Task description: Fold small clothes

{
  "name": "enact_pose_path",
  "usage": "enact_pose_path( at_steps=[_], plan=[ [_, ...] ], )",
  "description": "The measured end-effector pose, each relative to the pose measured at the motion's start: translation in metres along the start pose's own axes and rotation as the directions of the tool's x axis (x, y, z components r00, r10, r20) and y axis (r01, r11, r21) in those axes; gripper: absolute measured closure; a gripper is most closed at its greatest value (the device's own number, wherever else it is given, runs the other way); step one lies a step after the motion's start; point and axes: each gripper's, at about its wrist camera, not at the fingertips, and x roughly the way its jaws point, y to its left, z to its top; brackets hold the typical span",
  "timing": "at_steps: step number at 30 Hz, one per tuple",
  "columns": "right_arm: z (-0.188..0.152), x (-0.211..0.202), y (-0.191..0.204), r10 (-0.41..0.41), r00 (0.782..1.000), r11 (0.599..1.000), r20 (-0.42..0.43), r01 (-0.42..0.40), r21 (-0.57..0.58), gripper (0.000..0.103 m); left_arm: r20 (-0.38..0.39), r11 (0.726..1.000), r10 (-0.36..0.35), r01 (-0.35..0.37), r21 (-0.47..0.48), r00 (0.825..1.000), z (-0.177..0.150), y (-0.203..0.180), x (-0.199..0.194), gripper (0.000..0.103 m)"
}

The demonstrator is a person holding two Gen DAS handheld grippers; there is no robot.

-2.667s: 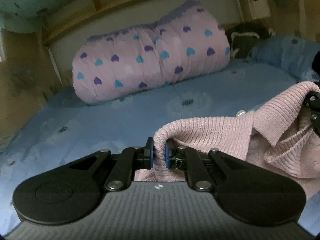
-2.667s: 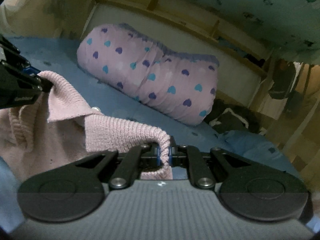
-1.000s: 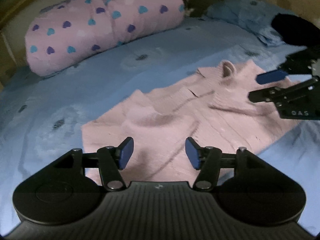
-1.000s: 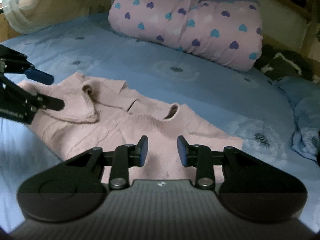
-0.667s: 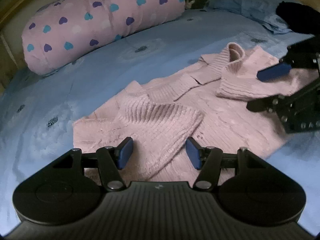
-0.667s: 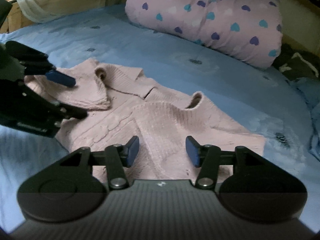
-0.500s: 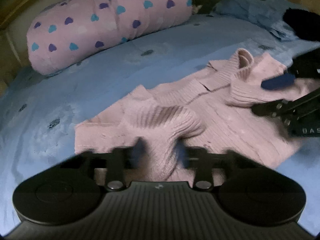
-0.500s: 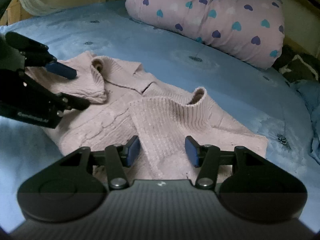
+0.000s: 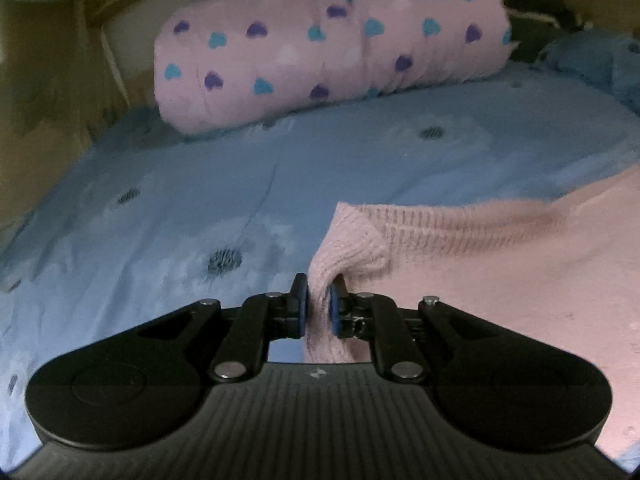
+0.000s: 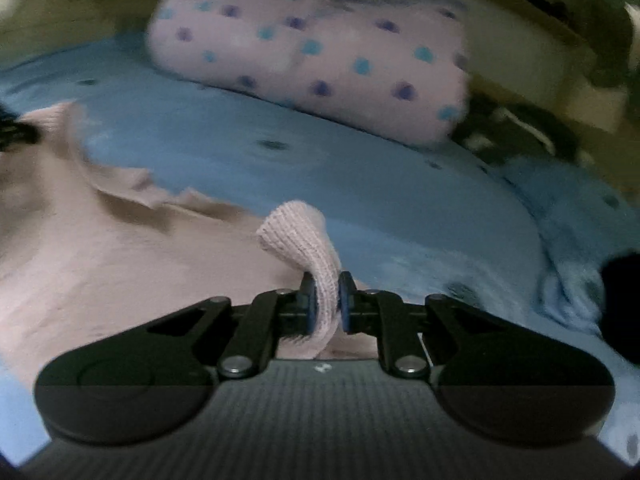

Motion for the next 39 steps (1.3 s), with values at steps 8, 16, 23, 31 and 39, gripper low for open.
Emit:
enact_pose_path(
  at_steps=[8,16,23,31,39],
  plan=[
    [-0.015,0.028,-0.034,-0.079,0.991,0.986,-0.109,0.094,0.135,0.055,-0.056,1.000,-0.013,0.012,-0.020,0.998,-0.008,0.008,0.022,0.085],
    [-0.016,0.009,-0.062,-0.029,0.996,0.957,-0.081,0.051,0.286,0.054,-0.029,0.977,-0.102,0.095,-0.193,0.994,-0.006,0.032,-0.002,0.063],
    [-0.014,-0.028,-0.051,-0.029,0.999,0.971,0.031,0.021,0.238,0.055,0.045,0.985,-0.089,0.095,-0.146,0.995,-0.006,0.031,-0.045,0.062],
    [-0.006,-0.031,-0.023,0.154,0.988,0.979,0.027,-0.156,0.133,0.055,0.032,0.973,-0.229,0.229,-0.009,0.973,-0.016,-0.010,-0.053,0.062],
    [-0.022,0.028,-0.036,0.033,0.993,0.986,-0.113,-0.014,0.167,0.055,-0.055,0.993,-0.092,0.088,-0.078,0.994,-0.023,0.008,0.024,0.062]
  ],
)
